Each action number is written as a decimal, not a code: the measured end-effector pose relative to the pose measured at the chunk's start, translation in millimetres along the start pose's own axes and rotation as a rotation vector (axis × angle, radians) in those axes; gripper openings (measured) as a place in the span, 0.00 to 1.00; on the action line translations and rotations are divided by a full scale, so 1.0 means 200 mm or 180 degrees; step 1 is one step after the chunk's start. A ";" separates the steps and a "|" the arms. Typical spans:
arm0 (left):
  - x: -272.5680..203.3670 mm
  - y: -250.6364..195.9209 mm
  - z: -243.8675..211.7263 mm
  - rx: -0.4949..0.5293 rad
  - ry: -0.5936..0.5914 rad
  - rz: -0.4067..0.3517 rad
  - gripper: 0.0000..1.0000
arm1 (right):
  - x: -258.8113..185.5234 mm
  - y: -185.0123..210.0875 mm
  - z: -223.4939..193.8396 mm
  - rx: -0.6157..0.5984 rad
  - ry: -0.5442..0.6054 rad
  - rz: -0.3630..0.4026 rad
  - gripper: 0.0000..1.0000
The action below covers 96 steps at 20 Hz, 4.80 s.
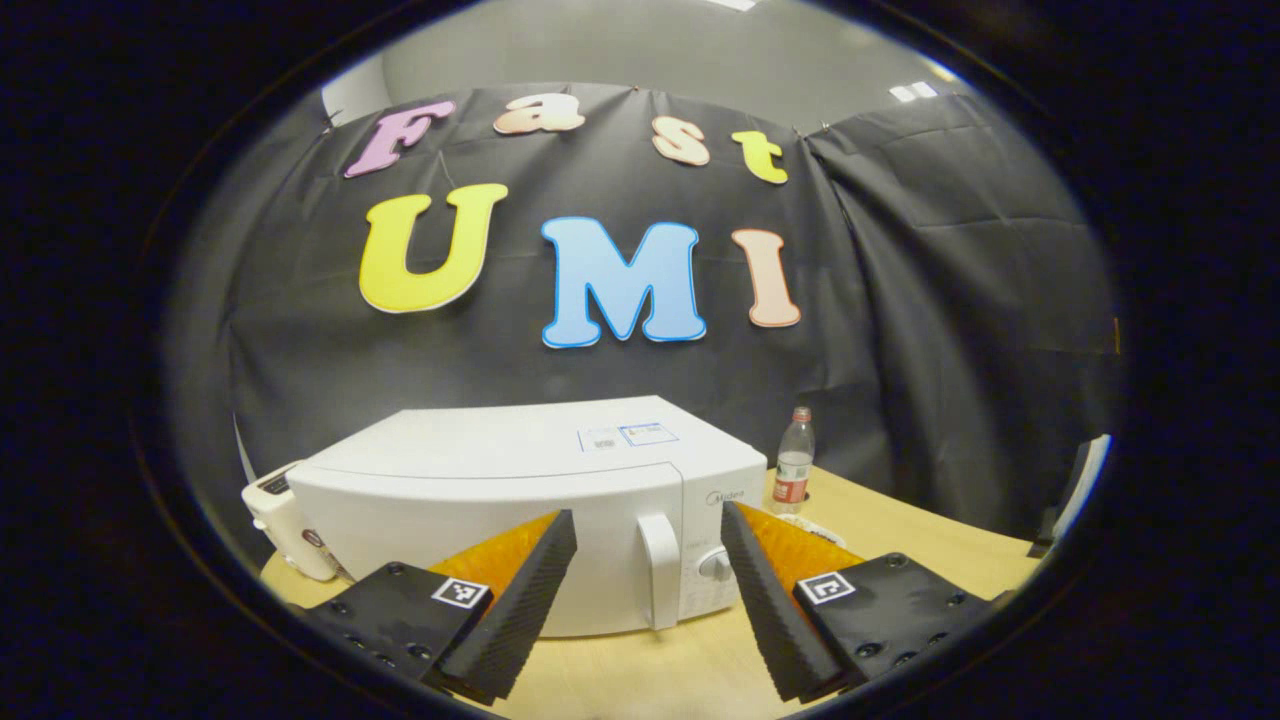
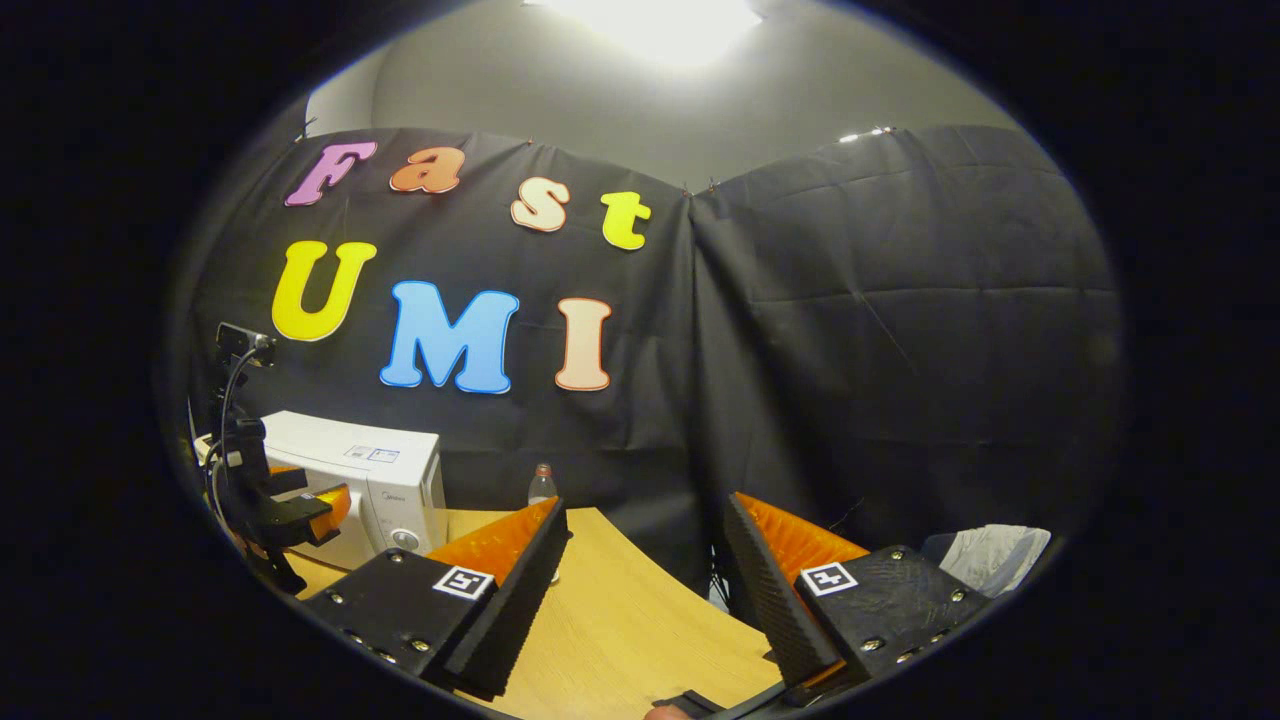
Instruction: Open the microwave oven with the left hand, put the food in, and close the microwave oven.
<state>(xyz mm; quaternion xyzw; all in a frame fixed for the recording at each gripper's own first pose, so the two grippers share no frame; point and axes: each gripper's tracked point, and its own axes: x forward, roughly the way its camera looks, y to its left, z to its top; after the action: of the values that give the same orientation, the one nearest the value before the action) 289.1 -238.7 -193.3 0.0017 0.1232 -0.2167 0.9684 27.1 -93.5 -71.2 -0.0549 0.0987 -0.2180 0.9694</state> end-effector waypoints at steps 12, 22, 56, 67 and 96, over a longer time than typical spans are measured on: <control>0.25 -0.07 -0.33 -0.0011 0.0556 -0.0032 0.66 | 0.04 -0.11 -0.04 -0.0074 0.0135 -0.0203 0.96; 0.27 -0.06 -0.33 0.0005 0.0567 0.0033 0.16 | -0.02 -0.20 -0.02 -0.0110 0.0094 -0.0199 0.95; -1.27 0.52 -0.55 -0.0202 0.0663 0.0939 0.11 | -0.39 0.53 0.05 0.0154 -0.0196 0.1857 0.96; -1.54 0.95 -0.62 -0.0210 0.0653 0.0865 0.11 | -0.63 1.01 0.10 0.0134 -0.0196 0.1944 0.96; -2.18 1.29 -0.09 -0.0451 -0.0314 0.1597 0.95 | -0.57 1.28 -0.37 0.0423 0.1541 0.2580 0.98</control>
<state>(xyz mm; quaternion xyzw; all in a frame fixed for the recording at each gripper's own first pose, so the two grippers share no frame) 11.6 178.7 -118.5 -0.0462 0.0864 0.0396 0.9944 16.5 181.1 -163.0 0.1024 0.3211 0.1654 0.9269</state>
